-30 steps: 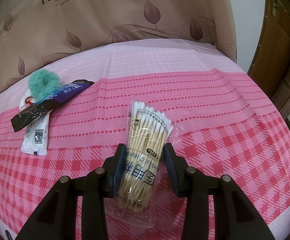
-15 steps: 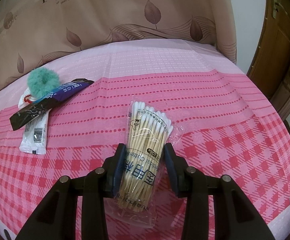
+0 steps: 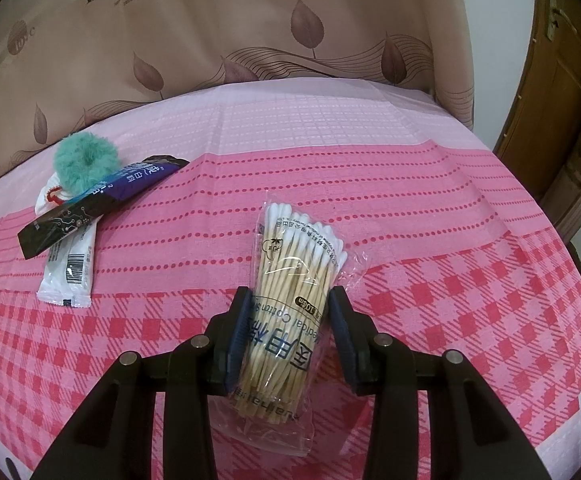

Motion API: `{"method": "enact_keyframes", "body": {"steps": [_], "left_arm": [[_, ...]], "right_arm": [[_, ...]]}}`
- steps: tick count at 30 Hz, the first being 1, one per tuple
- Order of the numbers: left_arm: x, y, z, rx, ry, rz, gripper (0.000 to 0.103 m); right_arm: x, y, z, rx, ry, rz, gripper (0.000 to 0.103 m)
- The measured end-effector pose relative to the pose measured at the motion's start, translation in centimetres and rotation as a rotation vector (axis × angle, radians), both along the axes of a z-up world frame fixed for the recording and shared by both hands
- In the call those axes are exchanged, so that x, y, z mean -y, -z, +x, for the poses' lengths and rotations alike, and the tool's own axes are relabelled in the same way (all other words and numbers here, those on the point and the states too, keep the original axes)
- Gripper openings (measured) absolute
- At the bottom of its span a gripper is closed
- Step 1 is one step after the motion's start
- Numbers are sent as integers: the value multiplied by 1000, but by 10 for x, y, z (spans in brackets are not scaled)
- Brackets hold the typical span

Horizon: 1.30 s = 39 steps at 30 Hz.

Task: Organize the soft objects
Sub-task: 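Carry the cream scrunchie into the gold tin with the left gripper and release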

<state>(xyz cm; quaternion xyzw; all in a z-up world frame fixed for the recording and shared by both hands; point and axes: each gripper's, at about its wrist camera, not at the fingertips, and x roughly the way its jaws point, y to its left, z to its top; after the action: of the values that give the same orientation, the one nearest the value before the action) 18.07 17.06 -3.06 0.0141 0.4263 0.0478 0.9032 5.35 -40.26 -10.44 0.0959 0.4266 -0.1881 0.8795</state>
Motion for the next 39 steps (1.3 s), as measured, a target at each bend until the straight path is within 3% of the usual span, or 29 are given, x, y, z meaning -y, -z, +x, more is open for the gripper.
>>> {"method": "enact_keyframes", "body": {"steps": [12,17,22,28,39], "left_arm": [[-6,20,30,-44,-9,18,15],[-6,28,35,-67,-19,30,30],[-9,32,35,-88,-22,28,39],[-12,26,25,-82,-7,16,47],[-28,9,-24,-22,-17,-10,47]], "right_arm": [[-1,0,1,-2,0,-3,38],[-1,0,1,-3,-1,-6,38],[-1,0,0,-4,-1,-9,38],[0,0,0,-4,-2,-9,38],[-1,0,1,-7,-2,-14,38]]}}
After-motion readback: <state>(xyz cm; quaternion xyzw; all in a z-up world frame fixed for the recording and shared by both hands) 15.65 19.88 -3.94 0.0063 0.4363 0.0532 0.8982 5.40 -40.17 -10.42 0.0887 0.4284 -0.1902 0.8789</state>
